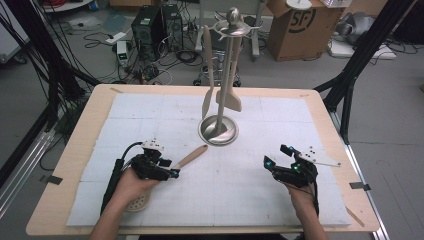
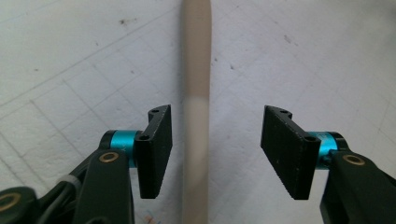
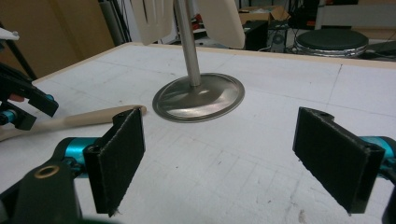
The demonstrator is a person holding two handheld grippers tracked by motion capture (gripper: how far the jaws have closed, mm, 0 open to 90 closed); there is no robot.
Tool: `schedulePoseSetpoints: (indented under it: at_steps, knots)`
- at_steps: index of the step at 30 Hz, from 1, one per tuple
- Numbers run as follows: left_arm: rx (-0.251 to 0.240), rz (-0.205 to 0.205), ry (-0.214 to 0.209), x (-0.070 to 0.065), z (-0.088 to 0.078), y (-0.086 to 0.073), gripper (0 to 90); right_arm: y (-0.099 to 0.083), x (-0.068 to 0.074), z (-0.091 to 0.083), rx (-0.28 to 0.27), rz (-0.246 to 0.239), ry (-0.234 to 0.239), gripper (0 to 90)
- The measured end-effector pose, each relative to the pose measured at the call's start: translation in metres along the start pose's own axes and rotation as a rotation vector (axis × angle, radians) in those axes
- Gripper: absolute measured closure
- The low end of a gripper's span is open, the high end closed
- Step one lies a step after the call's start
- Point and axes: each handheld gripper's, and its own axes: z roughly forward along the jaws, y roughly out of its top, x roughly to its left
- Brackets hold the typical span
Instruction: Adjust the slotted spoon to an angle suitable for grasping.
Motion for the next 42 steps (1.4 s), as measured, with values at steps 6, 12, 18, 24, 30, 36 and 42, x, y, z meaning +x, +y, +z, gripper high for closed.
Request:
schedulePoseSetpoints:
  at_steps: [6, 12, 18, 24, 30, 36, 42]
  knots:
    - [0.013, 0.012, -0.014, -0.001, 0.003, 0.0, 46.1, 0.0, 0.0, 0.001, 0.002, -0.006, 0.0, 15.9]
    - [-0.027, 0.051, -0.07, -0.005, -0.002, 0.0, 59.8, -0.001, -0.001, 0.001, 0.003, -0.006, -0.003, 16.0]
    - [0.077, 0.056, -0.028, -0.009, 0.014, -0.001, 79.3, -0.001, 0.001, 0.002, 0.008, -0.007, 0.0, 15.9]
    - [0.092, 0.07, 0.092, -0.013, 0.016, 0.001, 89.6, -0.002, 0.0, 0.002, 0.007, -0.006, -0.001, 16.0]
    - [0.079, 0.033, 0.151, -0.01, 0.015, 0.002, 89.2, -0.001, 0.0, 0.001, 0.005, -0.004, -0.002, 16.0]
    - [0.058, 0.006, 0.109, -0.011, 0.014, 0.004, 75.2, -0.001, 0.0, 0.001, 0.01, -0.005, -0.001, 16.0]
    - [-0.027, -0.035, 0.106, -0.01, 0.003, 0.007, 52.9, -0.002, 0.0, 0.002, 0.012, -0.002, 0.001, 16.1]
